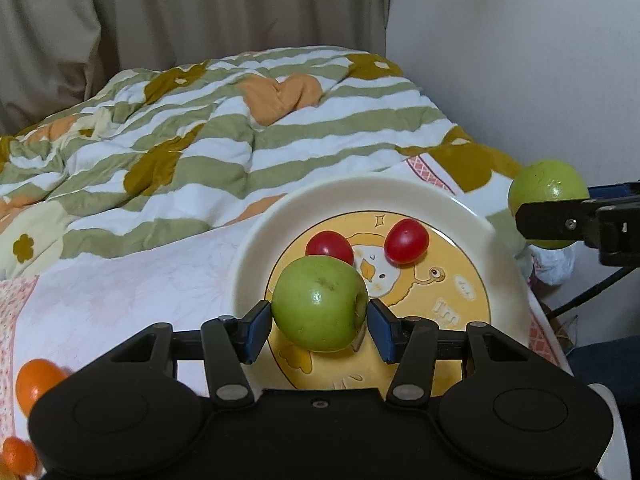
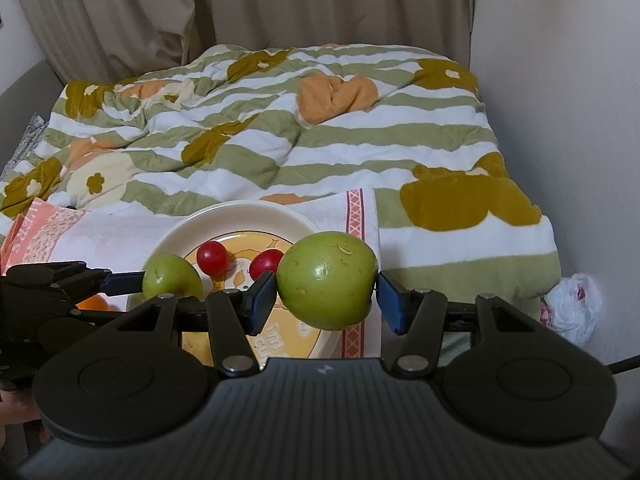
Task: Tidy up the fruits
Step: 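Carry the apple into the white bowl and open the left tool while the right tool carries its apple, then lower the large green apple into the white bowl and open the right tool, then move the left tool toward the yellow apple while the right tool approaches a small tangerine, then close the left tool on the yellow apple while the right tool grasps the tangerine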
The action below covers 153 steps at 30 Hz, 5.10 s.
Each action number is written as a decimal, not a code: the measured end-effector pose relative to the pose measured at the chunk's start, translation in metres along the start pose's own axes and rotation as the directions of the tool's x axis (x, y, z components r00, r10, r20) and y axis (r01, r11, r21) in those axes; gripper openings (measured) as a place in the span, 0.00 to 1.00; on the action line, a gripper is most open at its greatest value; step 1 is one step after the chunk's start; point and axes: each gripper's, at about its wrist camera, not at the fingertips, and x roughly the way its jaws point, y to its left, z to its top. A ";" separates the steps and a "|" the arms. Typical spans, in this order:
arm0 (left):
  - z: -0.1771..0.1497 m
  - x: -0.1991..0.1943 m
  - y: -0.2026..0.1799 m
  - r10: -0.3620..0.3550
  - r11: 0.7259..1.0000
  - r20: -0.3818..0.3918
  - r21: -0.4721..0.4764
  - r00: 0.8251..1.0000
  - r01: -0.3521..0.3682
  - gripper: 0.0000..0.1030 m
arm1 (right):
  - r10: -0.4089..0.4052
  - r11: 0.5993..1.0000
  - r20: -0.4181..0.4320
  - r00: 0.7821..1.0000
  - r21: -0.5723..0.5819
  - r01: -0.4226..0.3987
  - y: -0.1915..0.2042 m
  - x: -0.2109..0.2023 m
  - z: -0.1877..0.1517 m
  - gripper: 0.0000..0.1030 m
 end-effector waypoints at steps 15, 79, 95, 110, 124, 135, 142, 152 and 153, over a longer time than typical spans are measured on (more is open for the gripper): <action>-0.004 -0.021 0.006 0.019 0.999 0.064 0.034 0.998 -0.021 0.98 | 0.008 1.000 0.000 1.000 -0.001 -0.008 0.004 0.001 0.001 0.68; -0.130 -0.251 0.055 0.319 0.925 0.241 -0.289 0.916 -0.246 0.99 | 0.079 0.982 0.133 0.988 -0.184 -0.054 0.073 -0.123 -0.059 1.00; -0.181 -0.281 0.172 0.233 0.966 0.293 -0.175 0.927 -0.188 0.98 | -0.008 0.998 0.157 0.988 -0.052 0.017 0.193 -0.152 -0.108 1.00; -0.181 -0.227 0.264 0.045 0.999 0.239 -0.021 0.970 -0.041 0.98 | -0.042 0.999 0.092 0.995 0.012 0.041 0.305 -0.099 -0.158 1.00; -0.175 -0.130 0.288 -0.024 0.997 0.097 0.074 0.995 0.017 0.86 | -0.054 0.999 -0.008 0.999 0.008 0.054 0.345 -0.032 -0.181 1.00; -0.179 -0.106 0.286 -0.061 0.994 0.059 0.100 0.996 0.055 0.76 | -0.048 0.999 -0.063 0.997 0.003 0.049 0.357 -0.003 -0.181 0.78; -0.182 -0.109 0.289 -0.053 0.995 0.058 0.088 0.997 0.047 0.76 | -0.044 0.999 -0.076 0.996 -0.014 0.043 0.360 0.005 -0.178 0.69; -0.190 -0.115 0.294 -0.021 0.998 0.058 0.057 0.998 0.017 0.76 | -0.027 0.999 -0.077 0.997 -0.044 0.024 0.365 0.010 -0.175 0.51; -0.191 -0.116 0.295 -0.016 0.999 0.059 0.051 0.998 0.013 0.76 | -0.026 0.999 -0.079 0.997 -0.047 0.022 0.365 0.010 -0.175 0.51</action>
